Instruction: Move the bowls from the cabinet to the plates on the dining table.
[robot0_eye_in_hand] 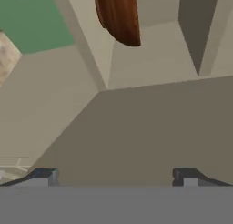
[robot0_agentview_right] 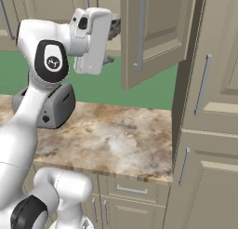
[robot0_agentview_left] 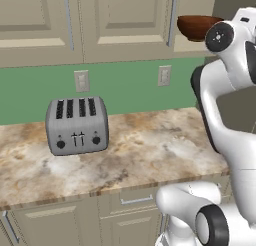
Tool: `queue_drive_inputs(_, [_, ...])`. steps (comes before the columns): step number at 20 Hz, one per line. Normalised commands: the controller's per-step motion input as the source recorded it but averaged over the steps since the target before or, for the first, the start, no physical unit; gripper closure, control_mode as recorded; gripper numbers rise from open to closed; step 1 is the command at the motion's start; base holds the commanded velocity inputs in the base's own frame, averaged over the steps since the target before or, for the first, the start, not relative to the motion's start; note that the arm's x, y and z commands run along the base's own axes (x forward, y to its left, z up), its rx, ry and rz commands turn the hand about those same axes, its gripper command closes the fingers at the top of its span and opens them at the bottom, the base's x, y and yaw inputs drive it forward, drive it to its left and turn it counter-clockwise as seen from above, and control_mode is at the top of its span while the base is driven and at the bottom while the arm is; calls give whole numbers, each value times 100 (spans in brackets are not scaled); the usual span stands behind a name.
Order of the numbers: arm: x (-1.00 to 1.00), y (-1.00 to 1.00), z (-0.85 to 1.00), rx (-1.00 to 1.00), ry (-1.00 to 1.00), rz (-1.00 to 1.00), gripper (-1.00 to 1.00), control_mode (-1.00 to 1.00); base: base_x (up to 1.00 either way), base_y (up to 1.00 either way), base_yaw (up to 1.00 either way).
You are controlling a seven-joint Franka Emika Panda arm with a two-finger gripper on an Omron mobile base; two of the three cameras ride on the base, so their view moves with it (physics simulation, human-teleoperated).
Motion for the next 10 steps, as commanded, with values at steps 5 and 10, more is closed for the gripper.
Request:
queue_drive_inputs(5, [-8, -23, 0, -3, 14, -19, -100, -100, 0, 0, 0])
queue_drive_inputs(10, [-44, -24, 10, 0, 3, -19, -100, -100, 0, 0, 0])
